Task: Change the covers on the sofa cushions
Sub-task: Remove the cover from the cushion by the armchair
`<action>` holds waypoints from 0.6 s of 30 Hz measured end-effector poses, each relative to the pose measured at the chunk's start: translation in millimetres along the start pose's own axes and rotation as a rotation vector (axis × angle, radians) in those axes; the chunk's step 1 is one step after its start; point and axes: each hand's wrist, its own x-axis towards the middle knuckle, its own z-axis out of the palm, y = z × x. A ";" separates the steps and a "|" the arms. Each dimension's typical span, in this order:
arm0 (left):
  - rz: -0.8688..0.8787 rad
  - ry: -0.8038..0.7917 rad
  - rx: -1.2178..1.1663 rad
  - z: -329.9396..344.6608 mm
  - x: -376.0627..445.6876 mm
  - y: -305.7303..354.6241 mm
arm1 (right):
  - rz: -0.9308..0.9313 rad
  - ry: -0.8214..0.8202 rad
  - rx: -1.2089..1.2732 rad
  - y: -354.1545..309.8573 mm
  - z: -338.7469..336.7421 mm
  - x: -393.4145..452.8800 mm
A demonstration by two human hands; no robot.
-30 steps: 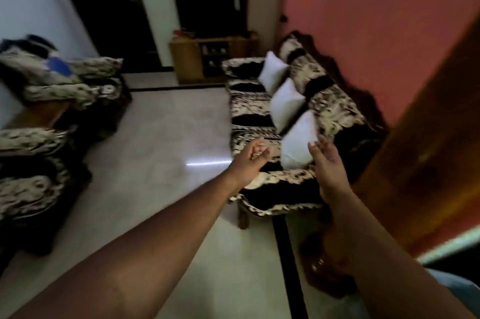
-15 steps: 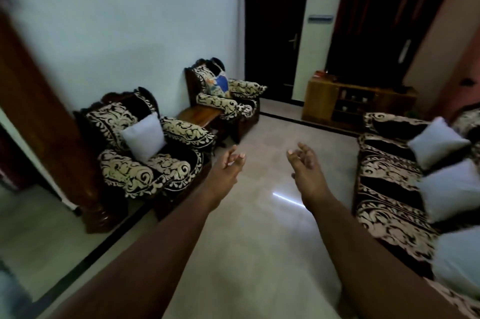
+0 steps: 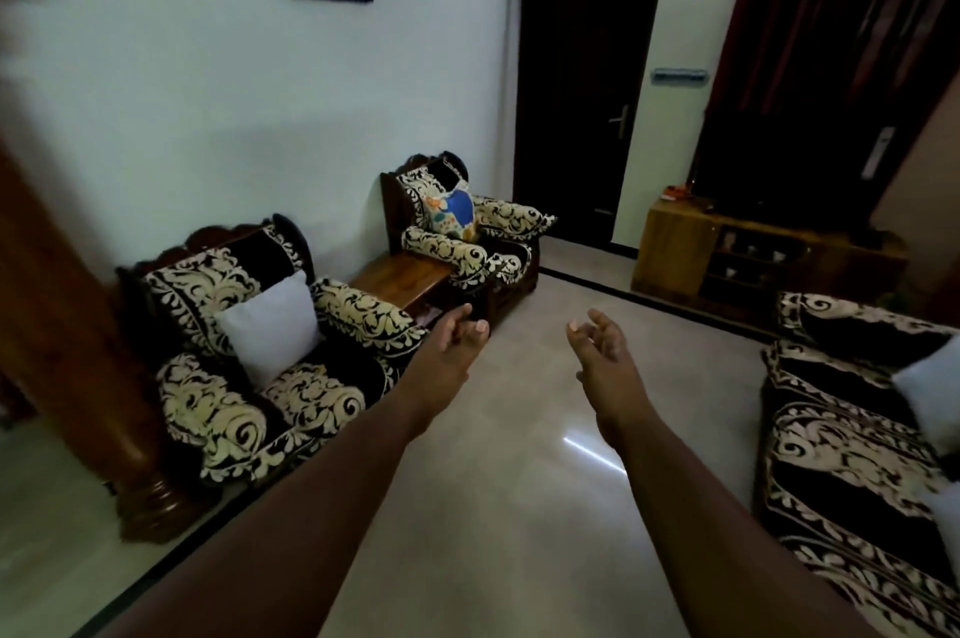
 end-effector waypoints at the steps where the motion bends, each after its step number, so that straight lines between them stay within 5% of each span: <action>1: 0.012 0.013 0.021 8.2 22.3 0.2 | 0.002 -0.010 0.002 -0.6 -4.6 24.3; 18: -0.010 0.067 -0.044 -20.2 367.7 -70.4 | 0.022 -0.115 -0.113 37.8 73.0 372.6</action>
